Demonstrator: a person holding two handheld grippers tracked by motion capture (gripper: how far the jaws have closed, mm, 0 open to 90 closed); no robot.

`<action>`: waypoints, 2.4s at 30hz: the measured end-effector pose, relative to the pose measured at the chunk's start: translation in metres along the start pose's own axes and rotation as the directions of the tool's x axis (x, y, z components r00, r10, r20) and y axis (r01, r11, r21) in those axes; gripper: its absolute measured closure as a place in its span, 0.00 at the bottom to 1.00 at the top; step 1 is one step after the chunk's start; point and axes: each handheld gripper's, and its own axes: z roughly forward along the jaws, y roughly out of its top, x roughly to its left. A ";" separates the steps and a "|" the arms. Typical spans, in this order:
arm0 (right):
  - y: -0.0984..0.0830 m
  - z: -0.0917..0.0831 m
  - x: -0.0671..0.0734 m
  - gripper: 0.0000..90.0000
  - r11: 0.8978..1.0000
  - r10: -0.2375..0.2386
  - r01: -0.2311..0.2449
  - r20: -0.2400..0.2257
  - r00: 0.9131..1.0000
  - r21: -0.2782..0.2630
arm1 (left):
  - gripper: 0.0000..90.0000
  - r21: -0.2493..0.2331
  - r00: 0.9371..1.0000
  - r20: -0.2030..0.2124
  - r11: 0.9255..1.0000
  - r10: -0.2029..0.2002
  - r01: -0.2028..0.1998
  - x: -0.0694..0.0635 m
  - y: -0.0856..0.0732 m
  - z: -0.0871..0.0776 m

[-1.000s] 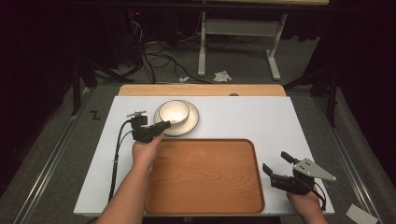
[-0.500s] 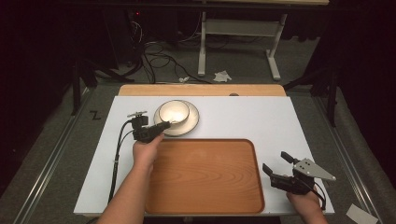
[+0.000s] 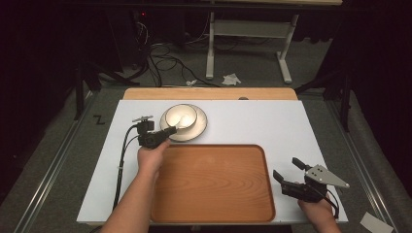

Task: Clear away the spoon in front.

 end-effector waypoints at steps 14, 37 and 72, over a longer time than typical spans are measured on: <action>0.000 0.000 0.000 0.18 1.000 0.000 0.000 0.000 1.000 0.000 | 0.95 -0.006 1.000 0.016 1.000 0.021 -0.021 0.000 0.000 -0.001; 0.000 0.000 0.000 0.18 1.000 -0.001 0.001 0.000 1.000 0.000 | 0.95 -0.069 0.992 -0.002 0.990 0.123 -0.123 -0.009 0.000 -0.009; 0.000 0.000 0.001 0.18 1.000 0.001 -0.002 0.009 1.000 0.008 | 0.95 -0.170 0.934 0.051 0.924 0.354 -0.341 -0.039 -0.016 -0.067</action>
